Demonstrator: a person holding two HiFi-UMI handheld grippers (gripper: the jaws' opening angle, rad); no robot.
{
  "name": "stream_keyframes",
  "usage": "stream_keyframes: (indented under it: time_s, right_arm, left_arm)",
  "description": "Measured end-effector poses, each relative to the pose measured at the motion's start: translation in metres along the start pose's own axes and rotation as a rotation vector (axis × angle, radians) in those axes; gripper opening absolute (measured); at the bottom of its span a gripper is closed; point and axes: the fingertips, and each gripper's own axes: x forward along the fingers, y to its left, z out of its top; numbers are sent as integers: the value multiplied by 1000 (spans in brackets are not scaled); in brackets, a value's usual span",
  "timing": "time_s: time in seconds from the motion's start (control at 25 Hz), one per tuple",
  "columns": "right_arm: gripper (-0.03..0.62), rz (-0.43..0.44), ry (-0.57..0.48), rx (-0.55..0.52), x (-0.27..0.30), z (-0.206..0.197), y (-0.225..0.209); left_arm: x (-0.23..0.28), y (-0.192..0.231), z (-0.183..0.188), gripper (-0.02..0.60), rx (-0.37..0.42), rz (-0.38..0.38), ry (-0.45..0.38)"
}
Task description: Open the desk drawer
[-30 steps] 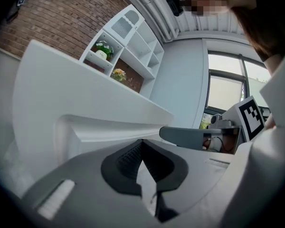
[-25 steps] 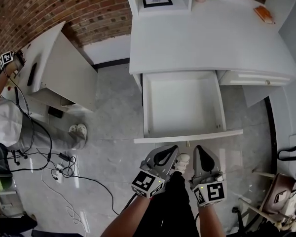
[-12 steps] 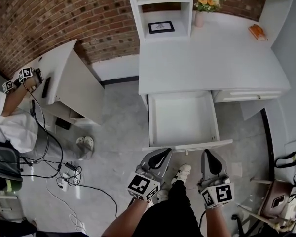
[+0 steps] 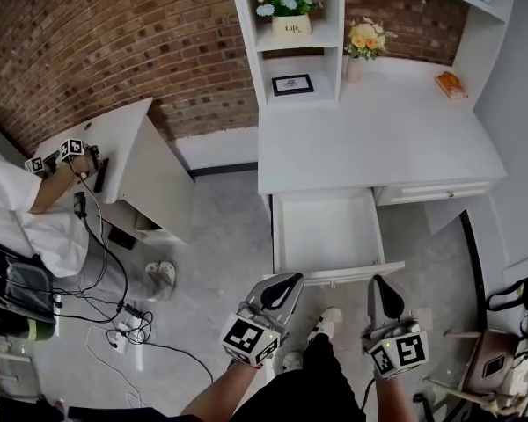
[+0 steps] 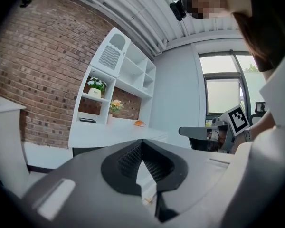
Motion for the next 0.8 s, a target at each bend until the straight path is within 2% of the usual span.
stream_keyframes:
  time_s: [0.2, 0.4, 0.6, 0.8]
  right_arm:
    - [2, 29, -27, 11, -9, 34, 10]
    - [2, 42, -37, -43, -19, 70, 17]
    - [2, 53, -47, -68, -28, 95, 17]
    - [2, 61, -63, -76, -41, 124, 27]
  left_arm:
    - [-18, 7, 30, 0, -16, 48, -27]
    - [-39, 15, 66, 0, -33, 119, -76]
    - [-54, 18, 91, 0, -24, 156, -104]
    - [-75, 13, 126, 0, -33, 159, -146]
